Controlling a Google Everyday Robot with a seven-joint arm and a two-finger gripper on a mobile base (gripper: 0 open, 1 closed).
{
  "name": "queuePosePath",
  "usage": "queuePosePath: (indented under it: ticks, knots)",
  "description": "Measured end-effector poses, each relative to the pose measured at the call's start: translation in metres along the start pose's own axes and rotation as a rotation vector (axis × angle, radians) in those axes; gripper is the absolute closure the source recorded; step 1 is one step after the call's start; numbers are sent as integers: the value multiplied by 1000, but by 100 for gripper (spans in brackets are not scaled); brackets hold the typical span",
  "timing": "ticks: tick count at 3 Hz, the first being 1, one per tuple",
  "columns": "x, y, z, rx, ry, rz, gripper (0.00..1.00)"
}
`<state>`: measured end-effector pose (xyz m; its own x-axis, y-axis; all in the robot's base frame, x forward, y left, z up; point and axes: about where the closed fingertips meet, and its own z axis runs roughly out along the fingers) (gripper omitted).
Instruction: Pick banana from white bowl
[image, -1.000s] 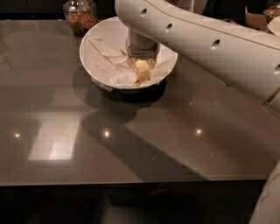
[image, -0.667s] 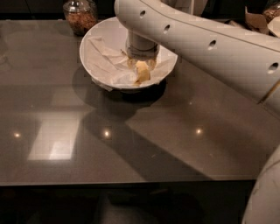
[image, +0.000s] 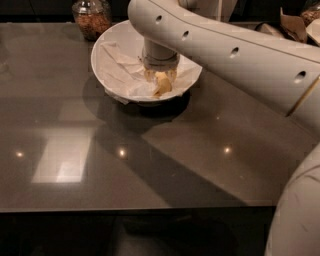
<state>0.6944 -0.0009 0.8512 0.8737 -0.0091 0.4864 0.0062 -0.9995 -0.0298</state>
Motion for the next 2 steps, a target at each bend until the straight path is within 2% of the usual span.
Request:
queuePosePath:
  ticks: [1,2]
  knots:
    - [-2,0,4,-7,-8,-9,53]
    - [-4,1,7,-19,-13,-20,72]
